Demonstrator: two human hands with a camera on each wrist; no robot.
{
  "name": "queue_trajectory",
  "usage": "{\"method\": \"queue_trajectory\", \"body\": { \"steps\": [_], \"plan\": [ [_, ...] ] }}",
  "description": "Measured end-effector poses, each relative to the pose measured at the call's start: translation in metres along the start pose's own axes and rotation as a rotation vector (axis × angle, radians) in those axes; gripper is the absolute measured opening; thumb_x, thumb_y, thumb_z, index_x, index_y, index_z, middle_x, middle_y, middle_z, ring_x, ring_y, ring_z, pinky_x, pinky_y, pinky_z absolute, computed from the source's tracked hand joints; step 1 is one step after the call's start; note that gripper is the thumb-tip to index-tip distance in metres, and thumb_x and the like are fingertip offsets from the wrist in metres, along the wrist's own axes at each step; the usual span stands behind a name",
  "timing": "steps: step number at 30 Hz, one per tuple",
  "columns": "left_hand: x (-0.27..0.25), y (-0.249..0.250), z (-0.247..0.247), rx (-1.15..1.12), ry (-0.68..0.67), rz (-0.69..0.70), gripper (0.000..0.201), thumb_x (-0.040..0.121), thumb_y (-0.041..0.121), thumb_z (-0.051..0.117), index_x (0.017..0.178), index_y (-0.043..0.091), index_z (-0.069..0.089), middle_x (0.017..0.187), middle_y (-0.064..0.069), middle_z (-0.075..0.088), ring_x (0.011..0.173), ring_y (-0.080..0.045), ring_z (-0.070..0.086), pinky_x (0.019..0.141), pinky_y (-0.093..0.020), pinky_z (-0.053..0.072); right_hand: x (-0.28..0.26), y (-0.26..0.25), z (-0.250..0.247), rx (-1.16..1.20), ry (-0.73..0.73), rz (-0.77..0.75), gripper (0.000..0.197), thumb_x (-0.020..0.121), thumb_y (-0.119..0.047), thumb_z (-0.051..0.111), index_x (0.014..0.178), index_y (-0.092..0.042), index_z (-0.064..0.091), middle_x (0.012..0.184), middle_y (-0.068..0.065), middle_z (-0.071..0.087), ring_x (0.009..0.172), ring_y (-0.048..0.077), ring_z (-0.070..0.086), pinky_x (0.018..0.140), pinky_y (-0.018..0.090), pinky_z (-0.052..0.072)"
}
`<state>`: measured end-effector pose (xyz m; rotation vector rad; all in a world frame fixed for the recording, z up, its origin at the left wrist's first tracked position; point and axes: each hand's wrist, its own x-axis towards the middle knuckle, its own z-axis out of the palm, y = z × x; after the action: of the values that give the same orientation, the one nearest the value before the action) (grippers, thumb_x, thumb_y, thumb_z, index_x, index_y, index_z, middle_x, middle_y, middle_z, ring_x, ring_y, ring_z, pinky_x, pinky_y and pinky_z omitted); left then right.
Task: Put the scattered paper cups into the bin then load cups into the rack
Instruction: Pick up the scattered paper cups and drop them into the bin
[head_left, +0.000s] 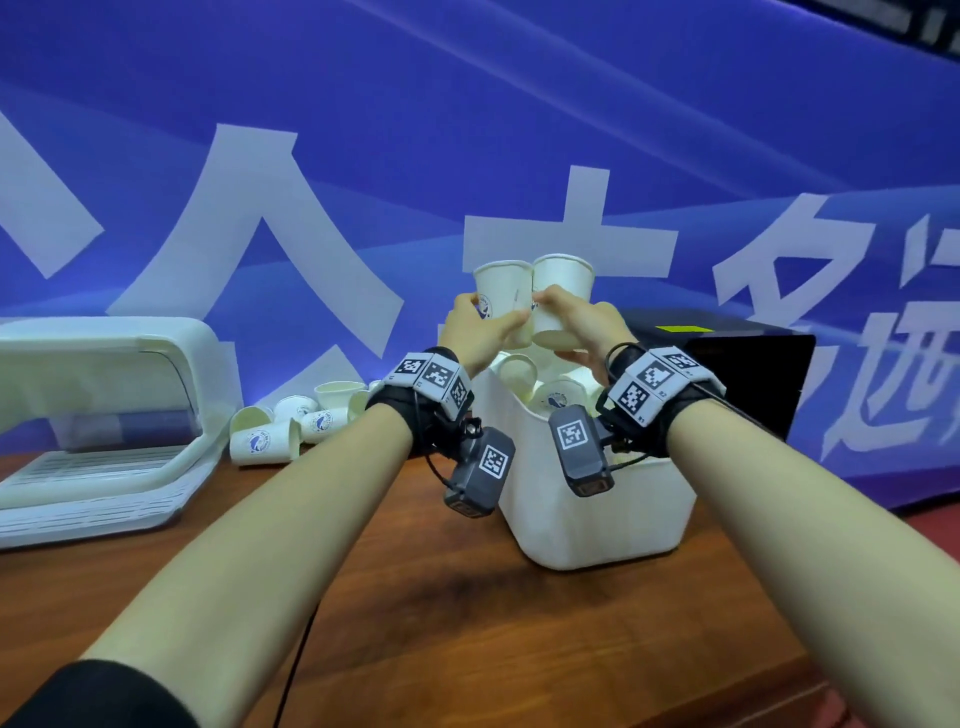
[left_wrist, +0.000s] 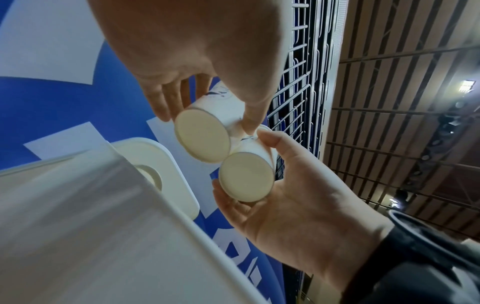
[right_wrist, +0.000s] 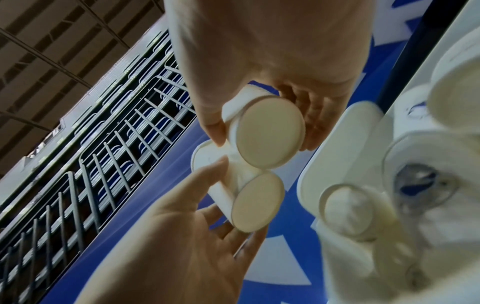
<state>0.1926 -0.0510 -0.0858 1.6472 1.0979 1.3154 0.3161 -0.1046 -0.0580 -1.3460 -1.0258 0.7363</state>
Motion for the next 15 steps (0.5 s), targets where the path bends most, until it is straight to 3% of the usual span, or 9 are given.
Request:
{"method": "queue_trajectory", "body": {
  "steps": [3,4,6,8,9,10,12,13,15],
  "plan": [
    [-0.004,0.003,0.014,0.001,-0.023,-0.009,0.074,0.082,0.035,0.072,0.138,0.008,0.032,0.125,-0.005,0.052,0.101,-0.016,0.056,0.067,-0.017,0.044,0.004,0.004,-0.017,-0.040,0.020,0.034,0.073,0.050,-0.039,0.077,0.112,-0.003,0.059,0.103,0.009,0.068,0.086,0.022,0.070,0.083,0.040,0.059],
    [-0.006,0.004,0.017,0.005,-0.043,-0.021,0.078,0.082,0.035,0.072,0.140,0.008,0.028,0.126,-0.005,0.052,0.101,-0.016,0.057,0.069,-0.019,0.045,0.001,0.004,-0.021,-0.054,0.019,0.041,0.064,0.055,-0.035,0.077,0.108,-0.003,0.061,0.097,0.008,0.067,0.082,0.021,0.069,0.081,0.037,0.059],
    [-0.007,0.003,0.025,0.019,-0.070,-0.044,0.091,0.079,0.041,0.073,0.145,0.011,0.018,0.130,-0.007,0.053,0.108,-0.020,0.059,0.081,-0.026,0.049,-0.006,0.003,-0.029,-0.093,-0.010,0.051,0.041,0.071,-0.024,0.073,0.104,-0.003,0.062,0.084,0.006,0.063,0.070,0.019,0.064,0.059,0.027,0.056],
    [-0.009,0.002,0.031,0.056,-0.075,-0.052,0.104,0.070,0.052,0.074,0.147,0.015,0.014,0.134,-0.007,0.052,0.113,-0.024,0.059,0.092,-0.033,0.050,-0.008,0.005,-0.036,-0.123,-0.023,0.067,0.034,0.078,-0.019,0.069,0.108,-0.004,0.061,0.078,0.004,0.061,0.060,0.015,0.059,0.044,0.019,0.047],
    [-0.010,0.002,0.034,0.087,-0.075,-0.049,0.107,0.066,0.056,0.073,0.147,0.017,0.015,0.135,-0.006,0.051,0.114,-0.026,0.058,0.093,-0.035,0.049,-0.008,0.006,-0.038,-0.120,-0.034,0.068,0.032,0.079,-0.018,0.068,0.108,-0.005,0.061,0.078,0.005,0.061,0.059,0.015,0.059,0.042,0.018,0.046],
    [-0.012,0.002,0.035,0.112,-0.084,-0.057,0.104,0.067,0.056,0.072,0.146,0.016,0.017,0.134,-0.006,0.051,0.114,-0.026,0.058,0.091,-0.034,0.049,-0.009,0.007,-0.039,-0.118,-0.038,0.065,0.033,0.079,-0.019,0.069,0.107,-0.006,0.060,0.081,0.006,0.063,0.062,0.016,0.061,0.045,0.020,0.049],
    [-0.012,0.002,0.038,0.131,-0.110,-0.073,0.092,0.075,0.050,0.071,0.144,0.013,0.023,0.130,-0.007,0.054,0.112,-0.026,0.059,0.086,-0.033,0.049,-0.008,0.009,-0.040,-0.136,-0.032,0.080,0.041,0.069,-0.027,0.074,0.104,-0.010,0.061,0.097,0.008,0.069,0.080,0.023,0.068,0.070,0.034,0.060],
    [-0.012,0.000,0.039,0.131,-0.120,-0.078,0.094,0.072,0.053,0.072,0.143,0.012,0.026,0.130,-0.007,0.055,0.111,-0.026,0.059,0.089,-0.035,0.050,-0.007,0.011,-0.041,-0.152,-0.030,0.086,0.043,0.064,-0.031,0.075,0.101,-0.012,0.061,0.103,0.009,0.070,0.089,0.025,0.069,0.082,0.041,0.058],
    [-0.006,-0.007,0.042,0.152,-0.110,-0.084,0.112,0.051,0.072,0.071,0.139,0.013,0.035,0.126,-0.003,0.059,0.110,-0.023,0.060,0.094,-0.042,0.050,-0.005,0.014,-0.043,-0.187,-0.031,0.089,0.039,0.063,-0.035,0.076,0.093,-0.016,0.059,0.108,0.010,0.070,0.096,0.027,0.069,0.090,0.047,0.055]
  ]
}}
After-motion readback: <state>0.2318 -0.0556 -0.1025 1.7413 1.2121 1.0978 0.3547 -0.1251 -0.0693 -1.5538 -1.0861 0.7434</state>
